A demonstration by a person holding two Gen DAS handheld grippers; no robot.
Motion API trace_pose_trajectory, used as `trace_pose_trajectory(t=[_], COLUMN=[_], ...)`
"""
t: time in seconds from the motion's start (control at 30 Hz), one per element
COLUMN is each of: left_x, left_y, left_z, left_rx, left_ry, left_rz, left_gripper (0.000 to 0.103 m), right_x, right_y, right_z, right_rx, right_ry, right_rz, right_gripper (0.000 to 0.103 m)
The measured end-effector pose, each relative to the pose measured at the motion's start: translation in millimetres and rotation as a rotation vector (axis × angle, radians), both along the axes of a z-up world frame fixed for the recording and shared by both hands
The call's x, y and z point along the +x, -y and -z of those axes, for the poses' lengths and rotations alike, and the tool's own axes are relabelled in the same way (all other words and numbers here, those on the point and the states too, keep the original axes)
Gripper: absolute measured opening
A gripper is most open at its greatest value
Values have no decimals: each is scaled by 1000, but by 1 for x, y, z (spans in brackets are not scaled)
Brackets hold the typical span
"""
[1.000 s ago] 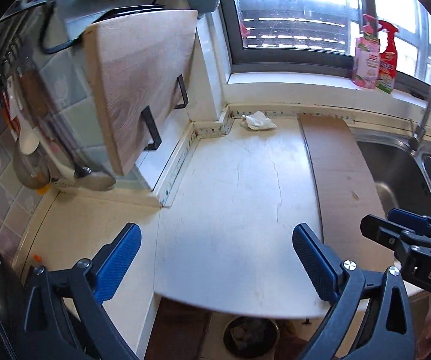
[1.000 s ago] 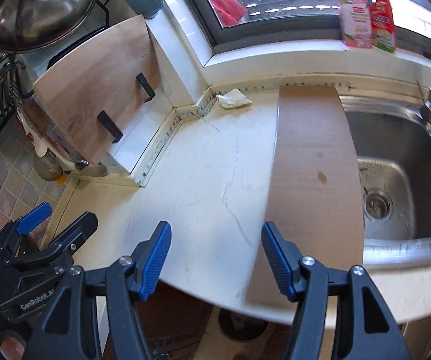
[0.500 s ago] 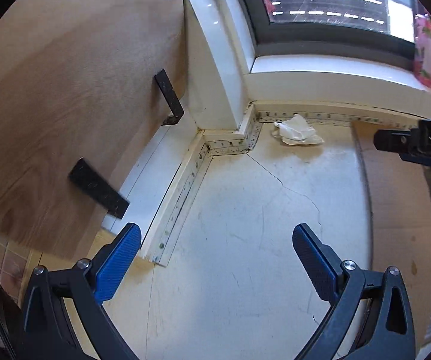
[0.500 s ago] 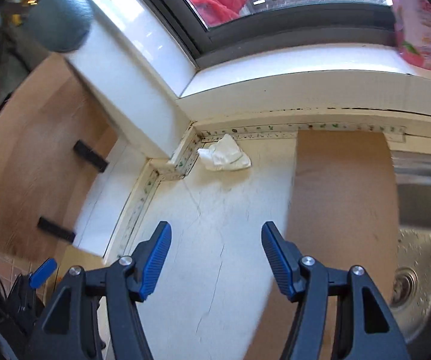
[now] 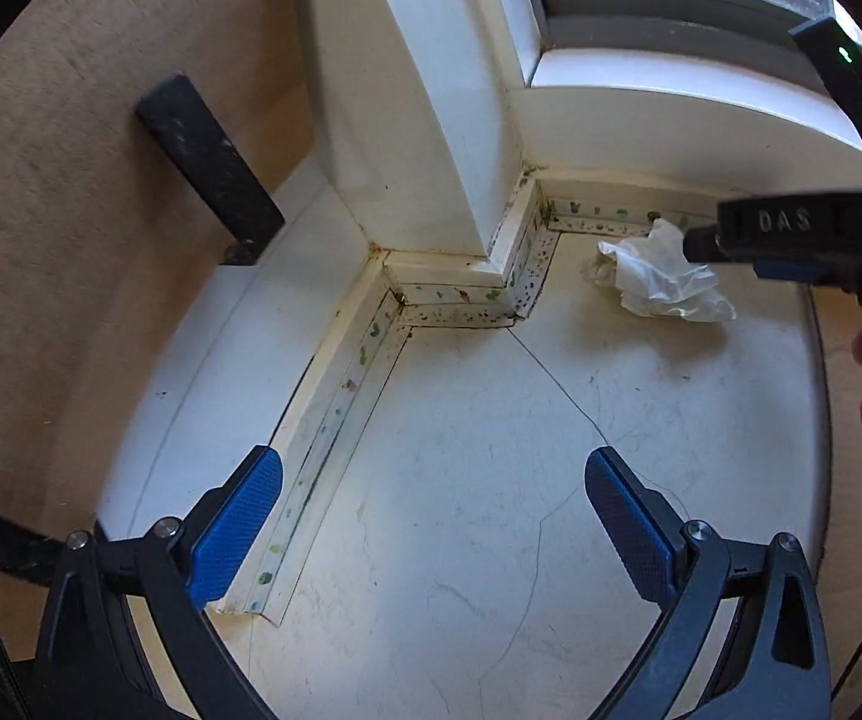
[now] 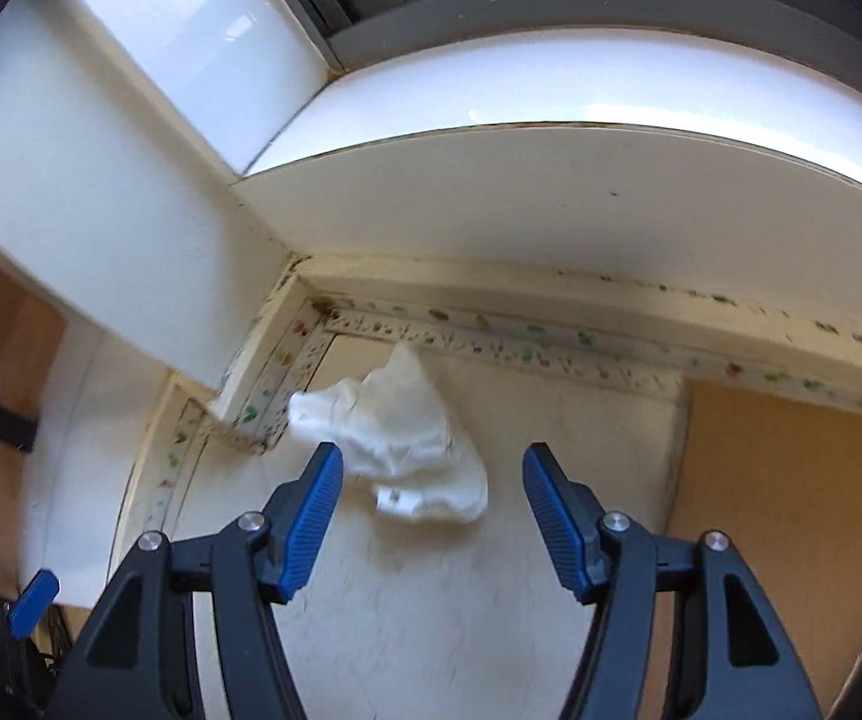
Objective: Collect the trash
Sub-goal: 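Grasp the white tissue with the right tool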
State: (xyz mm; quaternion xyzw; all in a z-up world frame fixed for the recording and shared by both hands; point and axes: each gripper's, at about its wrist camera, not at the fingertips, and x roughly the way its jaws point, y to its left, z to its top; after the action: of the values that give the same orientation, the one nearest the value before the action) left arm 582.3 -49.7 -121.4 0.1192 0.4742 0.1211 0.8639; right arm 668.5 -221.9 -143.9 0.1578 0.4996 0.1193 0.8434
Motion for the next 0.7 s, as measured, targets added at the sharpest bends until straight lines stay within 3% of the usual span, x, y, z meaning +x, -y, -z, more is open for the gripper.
trace_pose_trajectory(t=[0.23, 0.3, 0.33, 0.47, 0.53, 0.7], left_x=[8, 5, 3, -1, -5, -20], left_y=[-14, -18, -20, -24, -24, -19], left_z=[23, 24, 25, 26, 24, 17], left_rx=[-23, -32, -37, -27, -26, -13], left_ry=[-45, -47, -47, -48, -47, -38], left_rz=[-22, -28, -31, -45, -41, -21], left_gripper=[100, 100, 100, 100, 100, 100], right_x=[29, 25, 22, 11, 4, -21], right_y=[-18, -24, -28, -38, -43, -40], right_z=[25, 25, 26, 21, 19, 11], right_rx=[-62, -85, -101, -122, -156, -160], right_ry=[-15, 16, 26, 56, 69, 78], right_rz=[-52, -76, -88, -121, -132, -123], right_gripper=[63, 62, 59, 29, 23, 19])
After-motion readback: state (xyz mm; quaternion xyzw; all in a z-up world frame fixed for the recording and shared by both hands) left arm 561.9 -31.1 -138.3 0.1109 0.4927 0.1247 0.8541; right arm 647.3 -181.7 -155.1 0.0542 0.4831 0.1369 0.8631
